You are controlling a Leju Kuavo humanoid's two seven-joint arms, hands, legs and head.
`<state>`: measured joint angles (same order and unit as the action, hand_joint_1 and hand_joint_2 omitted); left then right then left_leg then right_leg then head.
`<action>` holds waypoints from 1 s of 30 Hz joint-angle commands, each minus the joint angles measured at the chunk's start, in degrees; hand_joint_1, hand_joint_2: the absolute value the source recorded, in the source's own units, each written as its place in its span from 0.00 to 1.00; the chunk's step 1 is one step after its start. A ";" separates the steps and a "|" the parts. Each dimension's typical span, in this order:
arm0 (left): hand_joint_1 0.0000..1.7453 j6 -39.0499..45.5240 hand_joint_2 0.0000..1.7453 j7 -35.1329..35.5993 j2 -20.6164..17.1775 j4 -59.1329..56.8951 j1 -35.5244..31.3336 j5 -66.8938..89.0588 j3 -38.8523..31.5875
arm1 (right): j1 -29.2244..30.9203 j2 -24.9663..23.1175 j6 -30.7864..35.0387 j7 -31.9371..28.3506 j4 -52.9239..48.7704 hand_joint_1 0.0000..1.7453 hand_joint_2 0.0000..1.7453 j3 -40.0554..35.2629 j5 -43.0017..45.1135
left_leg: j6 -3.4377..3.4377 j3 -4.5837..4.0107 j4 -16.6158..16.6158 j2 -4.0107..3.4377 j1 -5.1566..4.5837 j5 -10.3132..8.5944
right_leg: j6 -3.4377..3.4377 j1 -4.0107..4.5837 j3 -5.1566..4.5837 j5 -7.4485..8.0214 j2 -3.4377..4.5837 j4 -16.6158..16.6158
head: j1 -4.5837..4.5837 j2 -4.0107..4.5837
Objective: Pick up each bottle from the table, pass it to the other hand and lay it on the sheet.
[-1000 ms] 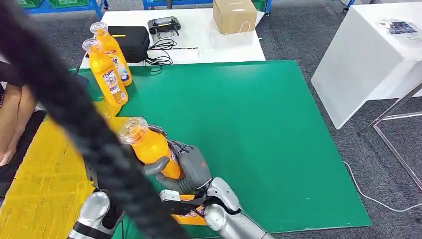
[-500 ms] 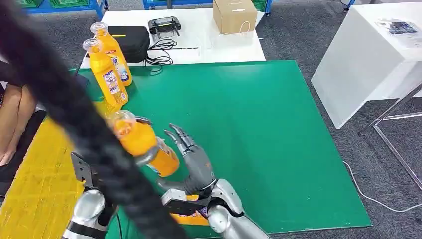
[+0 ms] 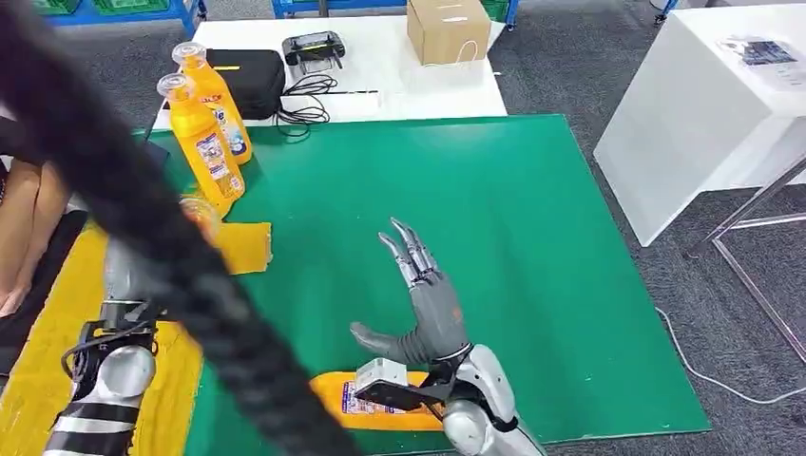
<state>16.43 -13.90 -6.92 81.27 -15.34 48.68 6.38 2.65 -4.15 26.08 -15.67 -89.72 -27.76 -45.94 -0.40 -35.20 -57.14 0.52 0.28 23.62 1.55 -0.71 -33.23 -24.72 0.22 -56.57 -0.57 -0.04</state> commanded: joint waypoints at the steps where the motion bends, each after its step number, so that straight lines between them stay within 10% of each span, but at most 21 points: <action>1: 1.00 2.12 1.00 3.74 -1.93 -15.74 1.74 14.83 1.52 | -1.39 3.75 -5.74 0.75 -3.17 0.00 1.00 0.02 1.44 | 0.02 0.39 0.12 -0.10 0.03 0.08 | -0.05 0.05 0.38 -0.05 0.03 0.15 | 0.02 0.00; 11: 1.00 4.65 1.00 3.70 2.39 -30.73 0.61 18.00 4.06 | 0.48 3.46 -12.33 -0.14 1.78 0.00 1.00 -2.34 5.46 | -0.01 0.33 0.15 0.03 -0.02 0.01 | -0.02 -0.01 0.33 -0.04 -0.09 0.16 | 0.02 0.00; 12: 0.24 11.17 1.00 5.63 3.30 -39.60 -1.84 20.27 4.46 | 1.37 3.16 -12.84 -0.39 3.30 0.00 1.00 -3.28 6.55 | -0.01 0.49 0.19 0.03 0.05 0.05 | -0.03 0.06 0.55 -0.04 -0.11 0.28 | 0.02 0.00; 13: 0.00 11.17 1.00 5.63 3.30 -39.60 -1.84 20.27 4.46 | 1.37 3.16 -12.84 -0.39 3.30 0.00 1.00 -3.28 6.55 | -0.01 0.49 0.16 -0.01 0.06 0.07 | -0.04 0.07 0.53 -0.05 -0.08 0.26 | 0.02 0.00; 22: 0.00 13.61 1.00 4.50 3.39 -43.06 -3.22 19.13 1.58 | 2.22 4.30 -16.67 -0.57 5.39 0.00 1.00 -6.27 7.06 | 0.03 0.53 0.13 -0.09 0.09 0.06 | -0.07 0.07 0.55 -0.01 0.04 0.19 | 0.02 0.00; 30: 0.00 13.45 1.00 -9.92 6.14 -39.64 -3.97 3.86 -2.90 | 6.84 13.84 -32.94 -6.46 12.86 0.00 1.00 -18.42 15.02 | -0.03 0.58 0.14 -0.05 0.07 0.01 | -0.03 0.09 0.62 0.05 0.00 0.21 | 0.02 0.00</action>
<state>31.98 -14.56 -4.44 44.43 -18.25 63.01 7.58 3.48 -0.09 1.52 -17.90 -87.03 -34.73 -35.80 -0.39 -34.80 -57.08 0.55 0.30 23.61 1.52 -0.69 -32.84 -24.73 0.20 -56.57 -0.55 -0.04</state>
